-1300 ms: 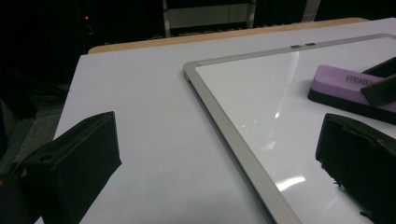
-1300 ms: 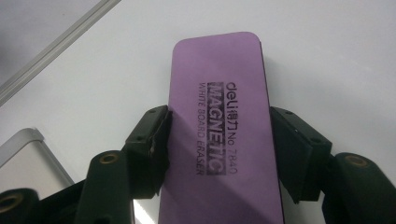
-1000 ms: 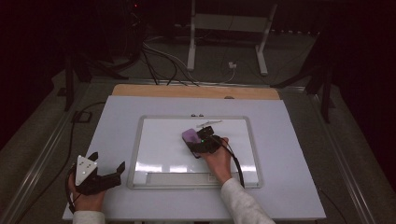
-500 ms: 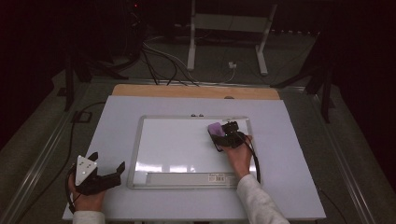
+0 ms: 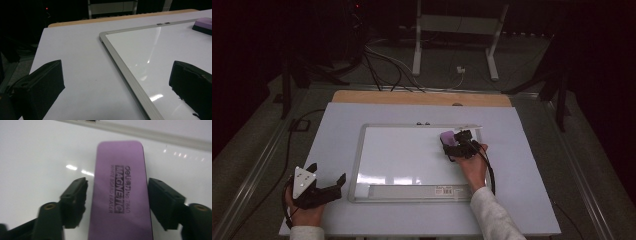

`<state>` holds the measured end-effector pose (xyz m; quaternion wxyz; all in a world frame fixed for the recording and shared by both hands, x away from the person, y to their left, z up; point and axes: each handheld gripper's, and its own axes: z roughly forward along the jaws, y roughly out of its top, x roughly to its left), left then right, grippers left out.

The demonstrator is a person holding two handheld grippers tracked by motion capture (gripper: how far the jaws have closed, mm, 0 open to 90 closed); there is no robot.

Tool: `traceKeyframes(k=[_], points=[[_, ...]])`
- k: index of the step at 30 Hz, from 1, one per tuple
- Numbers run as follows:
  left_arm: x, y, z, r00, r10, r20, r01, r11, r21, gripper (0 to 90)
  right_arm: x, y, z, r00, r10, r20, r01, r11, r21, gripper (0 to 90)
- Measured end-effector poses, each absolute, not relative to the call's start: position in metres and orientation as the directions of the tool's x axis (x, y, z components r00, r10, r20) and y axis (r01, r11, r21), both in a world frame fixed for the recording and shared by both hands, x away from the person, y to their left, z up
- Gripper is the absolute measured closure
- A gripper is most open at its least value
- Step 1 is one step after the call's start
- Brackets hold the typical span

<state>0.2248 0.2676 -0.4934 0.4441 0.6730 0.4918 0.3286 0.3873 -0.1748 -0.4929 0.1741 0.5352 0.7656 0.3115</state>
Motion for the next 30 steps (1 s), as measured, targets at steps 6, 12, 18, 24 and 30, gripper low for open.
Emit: traceKeyframes(k=[6,12,18,24,30], points=[[0.226,0.266,-0.493,0.306,0.952,0.009,0.373,-0.128,0.919,0.6,0.372,-0.168,-0.481,-0.436,0.900,0.001,0.611,0.295,0.735,27.2],[0.225,0.267,-0.493,0.305,0.952,0.006,0.372,-0.125,0.920,0.6,0.368,-0.165,-0.486,-0.471,0.882,-0.028,0.610,0.348,0.712,27.4],[0.226,0.267,-0.494,0.305,0.952,0.008,0.373,-0.127,0.919,0.6,0.369,-0.169,-0.491,-0.467,0.883,-0.034,0.615,0.352,0.706,29.9],[0.225,0.267,-0.493,0.303,0.953,0.004,0.371,-0.122,0.921,0.6,0.371,-0.174,-0.491,-0.448,0.892,-0.062,0.616,0.358,0.701,29.6],[0.225,0.266,-0.493,0.303,0.953,0.007,0.371,-0.125,0.920,0.6,0.374,-0.180,-0.491,-0.427,0.899,-0.093,0.632,0.371,0.681,36.2]])
